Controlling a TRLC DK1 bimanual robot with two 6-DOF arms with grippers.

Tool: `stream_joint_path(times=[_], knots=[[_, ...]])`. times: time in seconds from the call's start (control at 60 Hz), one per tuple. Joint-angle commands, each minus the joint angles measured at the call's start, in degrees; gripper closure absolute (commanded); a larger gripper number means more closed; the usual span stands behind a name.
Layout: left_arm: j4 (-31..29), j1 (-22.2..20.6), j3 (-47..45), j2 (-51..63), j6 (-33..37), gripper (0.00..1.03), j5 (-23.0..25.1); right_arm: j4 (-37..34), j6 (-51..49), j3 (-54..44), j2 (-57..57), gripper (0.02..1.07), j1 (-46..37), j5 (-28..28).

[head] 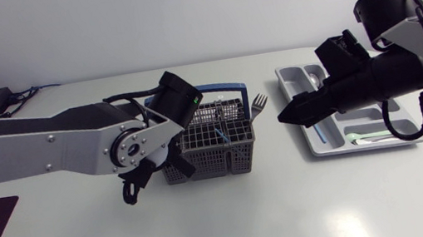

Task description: Unload the cutlery basket into the drawer organizer.

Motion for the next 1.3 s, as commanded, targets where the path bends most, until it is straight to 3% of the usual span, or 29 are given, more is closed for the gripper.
stream_joint_path(times=[0.0, 0.3, 0.633, 1.283], knots=[[0.35, -0.94, -1.96, 1.25, -0.11, 0.85, -0.04, 0.01, -1.53, -1.75, -2.76, 0.30, 1.56, -1.14], [1.23, -2.17, -2.57, -1.03, 0.95, 0.87, -1.01, 7.04, -2.67, -8.08, -6.54, 0.30, 8.77, -2.81], [2.55, -2.44, -3.63, -3.41, 3.05, 0.87, -1.71, 16.62, -3.11, -10.80, -2.14, 0.30, 19.05, -1.93], [2.73, -2.00, -2.84, -13.07, 11.67, 0.87, -3.12, 25.58, -4.87, -6.67, 10.87, 0.30, 20.37, -1.40]])
